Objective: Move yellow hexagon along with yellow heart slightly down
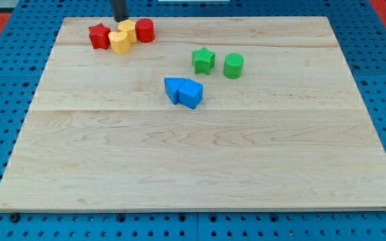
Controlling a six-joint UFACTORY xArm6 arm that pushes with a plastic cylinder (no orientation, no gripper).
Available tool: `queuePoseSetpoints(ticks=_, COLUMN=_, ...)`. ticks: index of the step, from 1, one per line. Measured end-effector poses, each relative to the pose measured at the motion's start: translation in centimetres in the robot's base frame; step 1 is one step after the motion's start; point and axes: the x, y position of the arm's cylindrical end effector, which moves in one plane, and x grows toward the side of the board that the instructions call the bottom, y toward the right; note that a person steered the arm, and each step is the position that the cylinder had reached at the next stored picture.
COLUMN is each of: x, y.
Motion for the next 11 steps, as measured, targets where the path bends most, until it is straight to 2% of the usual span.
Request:
queuePoseSetpoints(ticks=1, x=1.8, y=2.9)
queuePoseSetpoints(ticks=2, x=4.2, y=2.4)
queuePoseSetpoints(ticks=4, x=0.0, y=3.4)
queuePoseSetpoints(ticks=5, x=0.7, y=0.7)
queuePoseSetpoints(ticks=9, x=13.0, y=-4.8)
queuePoseSetpoints(ticks=10, x=13.5, y=-6.5)
queuePoseSetpoints(ticks=11, x=10.6, y=-9.8)
